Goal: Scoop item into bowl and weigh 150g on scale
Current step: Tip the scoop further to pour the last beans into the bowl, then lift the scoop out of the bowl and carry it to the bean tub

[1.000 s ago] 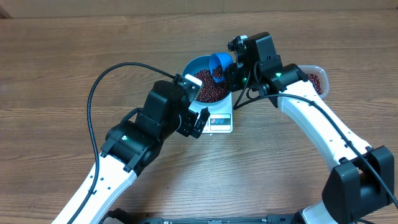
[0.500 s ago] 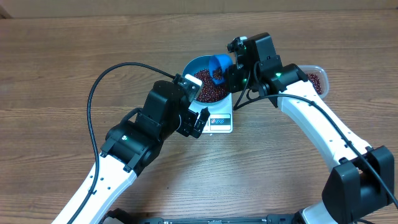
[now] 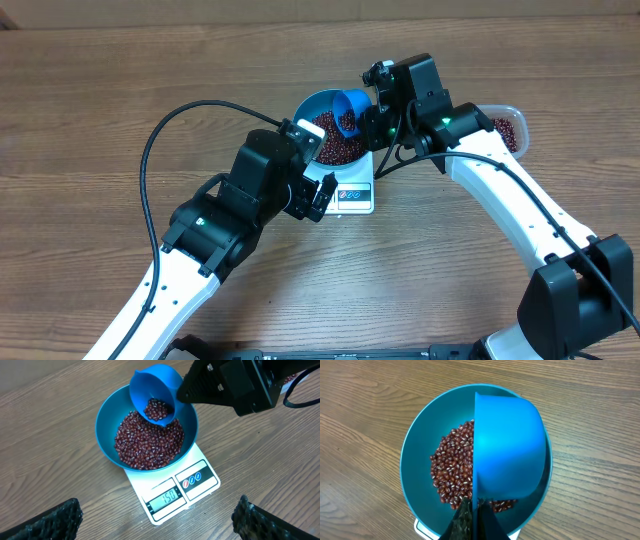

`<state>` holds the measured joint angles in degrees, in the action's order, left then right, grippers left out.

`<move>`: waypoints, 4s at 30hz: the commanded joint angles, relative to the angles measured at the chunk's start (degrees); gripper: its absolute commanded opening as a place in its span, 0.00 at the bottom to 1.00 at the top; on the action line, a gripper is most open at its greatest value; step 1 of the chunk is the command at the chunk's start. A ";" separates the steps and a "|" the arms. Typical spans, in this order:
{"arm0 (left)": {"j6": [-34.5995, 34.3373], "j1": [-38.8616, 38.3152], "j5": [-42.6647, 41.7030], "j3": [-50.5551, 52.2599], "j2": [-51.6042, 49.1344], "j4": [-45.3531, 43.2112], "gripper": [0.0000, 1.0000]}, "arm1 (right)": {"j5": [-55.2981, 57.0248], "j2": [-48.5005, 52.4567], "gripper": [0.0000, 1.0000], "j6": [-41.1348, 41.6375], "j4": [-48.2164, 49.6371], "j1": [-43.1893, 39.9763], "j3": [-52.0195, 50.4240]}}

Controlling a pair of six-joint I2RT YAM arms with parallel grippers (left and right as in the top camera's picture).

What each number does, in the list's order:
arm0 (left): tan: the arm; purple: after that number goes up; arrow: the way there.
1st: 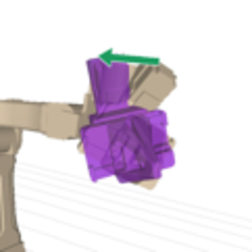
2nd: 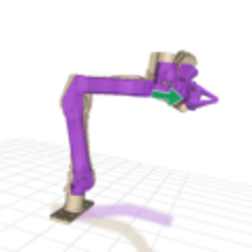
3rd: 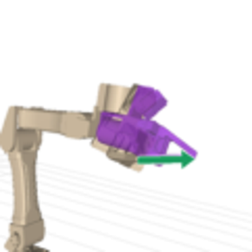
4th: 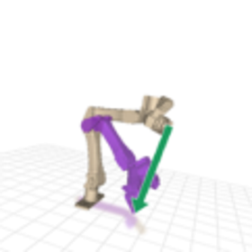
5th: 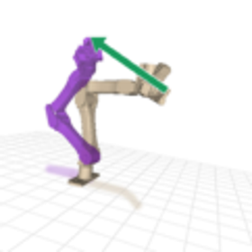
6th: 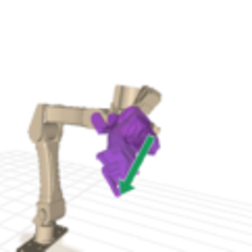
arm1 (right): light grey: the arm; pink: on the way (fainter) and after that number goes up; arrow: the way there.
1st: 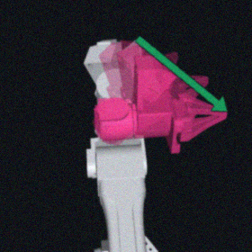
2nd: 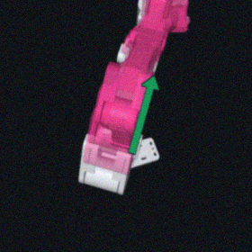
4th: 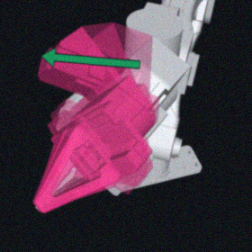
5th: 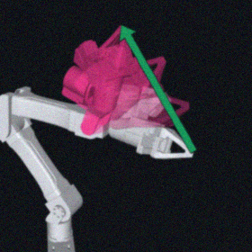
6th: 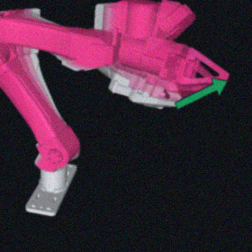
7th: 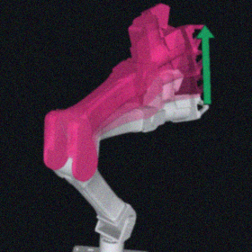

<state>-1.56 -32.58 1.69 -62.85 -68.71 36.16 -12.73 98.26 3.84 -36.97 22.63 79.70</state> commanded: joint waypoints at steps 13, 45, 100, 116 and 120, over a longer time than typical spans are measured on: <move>-0.15 0.20 -0.22 -1.49 -0.09 -0.11 1.00 | -7.63 -1.03 0.04 4.28 0.66 0.13 0.20; -0.15 0.20 -0.24 -1.49 -0.09 -0.02 1.00 | 6.71 -20.15 0.04 5.40 -6.73 -10.40 0.28; -0.15 0.20 -0.22 -1.49 -0.09 -0.81 0.99 | 41.48 -11.23 0.04 -8.41 -15.69 -15.61 0.17; -0.15 0.20 -0.22 -1.49 -0.09 -0.76 1.00 | 34.49 -11.23 0.04 32.92 -15.61 -15.63 -0.70; -0.15 0.20 -0.22 -1.49 -0.09 -0.39 0.99 | 33.09 -11.17 0.04 49.40 -13.18 -15.63 -3.74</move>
<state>-1.56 -32.58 1.69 -62.85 -68.71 35.64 22.31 87.18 34.96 -51.88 6.79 78.61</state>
